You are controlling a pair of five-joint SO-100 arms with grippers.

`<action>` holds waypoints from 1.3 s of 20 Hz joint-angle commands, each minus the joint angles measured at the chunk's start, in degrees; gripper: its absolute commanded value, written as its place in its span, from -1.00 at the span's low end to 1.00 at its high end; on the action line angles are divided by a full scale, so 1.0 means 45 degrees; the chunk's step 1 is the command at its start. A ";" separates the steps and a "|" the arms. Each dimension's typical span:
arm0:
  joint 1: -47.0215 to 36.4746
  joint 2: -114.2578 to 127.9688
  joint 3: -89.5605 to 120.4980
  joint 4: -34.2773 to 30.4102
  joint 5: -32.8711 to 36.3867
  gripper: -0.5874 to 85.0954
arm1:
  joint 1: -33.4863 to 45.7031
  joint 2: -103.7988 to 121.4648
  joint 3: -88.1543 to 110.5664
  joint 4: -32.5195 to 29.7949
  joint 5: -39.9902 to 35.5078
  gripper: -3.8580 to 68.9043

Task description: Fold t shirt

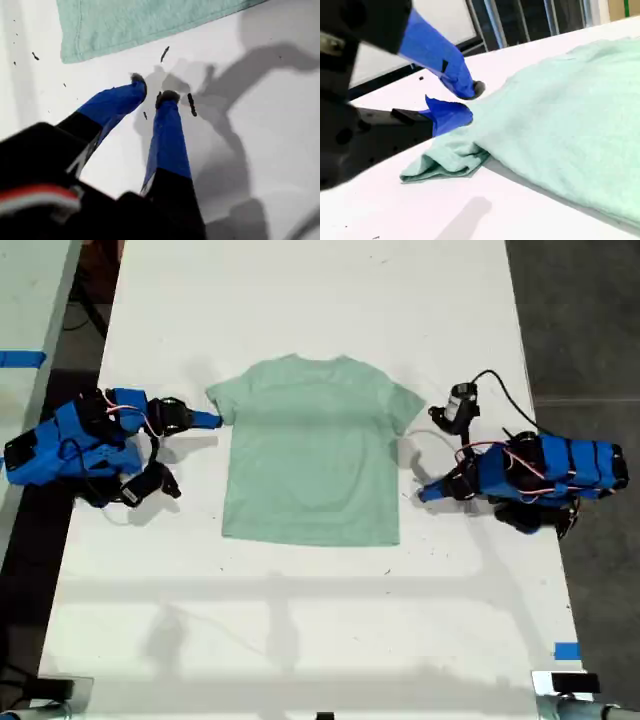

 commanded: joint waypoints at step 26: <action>-0.1719 0.0234 0.0469 -0.2578 0.1777 -0.99 | 1.0371 -2.1582 -1.4746 -0.2910 -0.0293 -0.18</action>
